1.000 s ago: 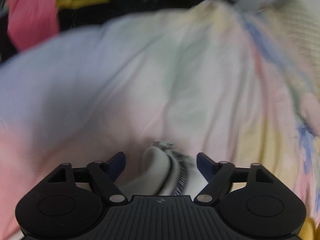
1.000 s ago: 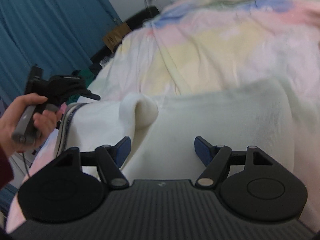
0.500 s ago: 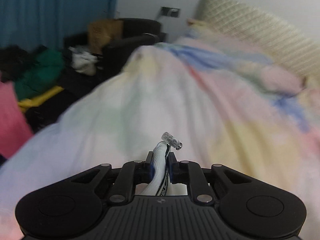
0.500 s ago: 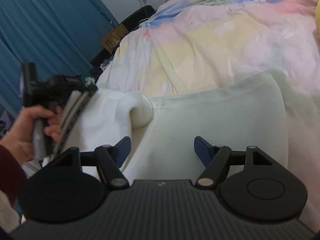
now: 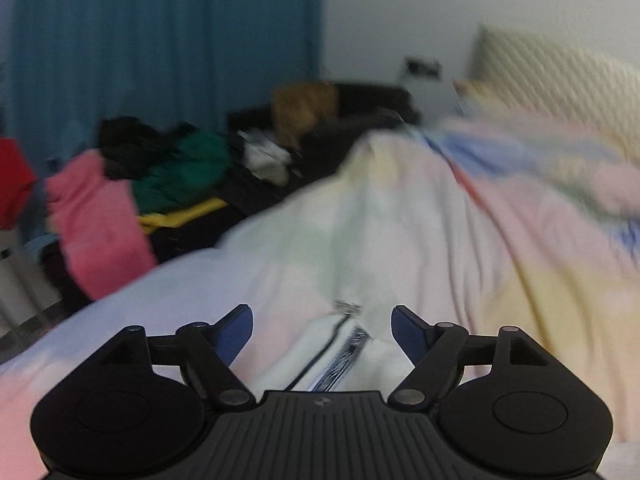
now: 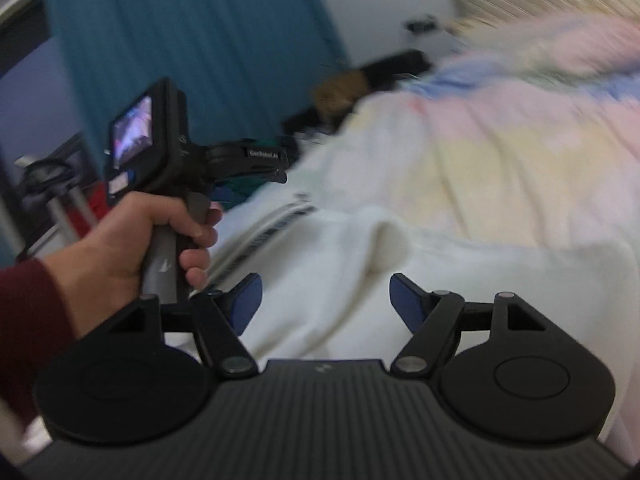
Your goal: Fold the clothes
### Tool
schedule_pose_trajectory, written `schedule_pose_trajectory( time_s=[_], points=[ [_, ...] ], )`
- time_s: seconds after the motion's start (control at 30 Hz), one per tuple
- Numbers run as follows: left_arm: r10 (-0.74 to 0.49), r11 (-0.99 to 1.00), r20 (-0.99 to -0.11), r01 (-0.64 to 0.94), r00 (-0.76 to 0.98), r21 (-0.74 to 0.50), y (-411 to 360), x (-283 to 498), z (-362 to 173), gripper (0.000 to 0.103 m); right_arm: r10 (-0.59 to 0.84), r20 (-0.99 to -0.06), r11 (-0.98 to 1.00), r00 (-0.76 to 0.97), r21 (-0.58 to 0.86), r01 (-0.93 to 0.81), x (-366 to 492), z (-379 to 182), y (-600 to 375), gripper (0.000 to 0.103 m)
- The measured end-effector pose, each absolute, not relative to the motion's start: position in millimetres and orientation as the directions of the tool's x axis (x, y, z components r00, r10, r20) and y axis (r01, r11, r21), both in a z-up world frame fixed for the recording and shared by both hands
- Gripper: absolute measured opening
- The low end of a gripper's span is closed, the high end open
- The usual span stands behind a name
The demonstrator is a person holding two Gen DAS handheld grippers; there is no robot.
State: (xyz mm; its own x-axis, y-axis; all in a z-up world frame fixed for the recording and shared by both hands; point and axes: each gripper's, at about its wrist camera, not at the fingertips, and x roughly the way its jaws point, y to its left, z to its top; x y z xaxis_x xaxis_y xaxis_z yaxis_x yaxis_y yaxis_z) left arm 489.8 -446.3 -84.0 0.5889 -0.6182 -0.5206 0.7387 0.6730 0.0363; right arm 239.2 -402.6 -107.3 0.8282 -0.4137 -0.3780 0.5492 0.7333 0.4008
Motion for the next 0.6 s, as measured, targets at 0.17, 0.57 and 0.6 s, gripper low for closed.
schedule_pose_trajectory(
  time_s=[0.17, 0.57, 0.6],
  points=[
    [-0.545, 0.777, -0.460, 0.629, 0.701, 0.039, -355, 434, -29, 0.078, -0.307, -0.345, 0.830, 0.887, 0.358, 0.427, 234, -91, -387, 0.073],
    [-0.292, 0.948, -0.377, 0.317, 0.879, 0.005, -123, 215, 75, 0.082, -0.053, -0.250, 0.975, 0.967, 0.195, 0.104, 183, -32, -330, 0.073],
    [-0.269, 0.957, -0.375, 0.291, 0.887, 0.001, -106, 196, 76, 0.082, -0.033, -0.250, 0.980, 0.968, 0.182, 0.080, 178, -28, -325, 0.072]
  ],
)
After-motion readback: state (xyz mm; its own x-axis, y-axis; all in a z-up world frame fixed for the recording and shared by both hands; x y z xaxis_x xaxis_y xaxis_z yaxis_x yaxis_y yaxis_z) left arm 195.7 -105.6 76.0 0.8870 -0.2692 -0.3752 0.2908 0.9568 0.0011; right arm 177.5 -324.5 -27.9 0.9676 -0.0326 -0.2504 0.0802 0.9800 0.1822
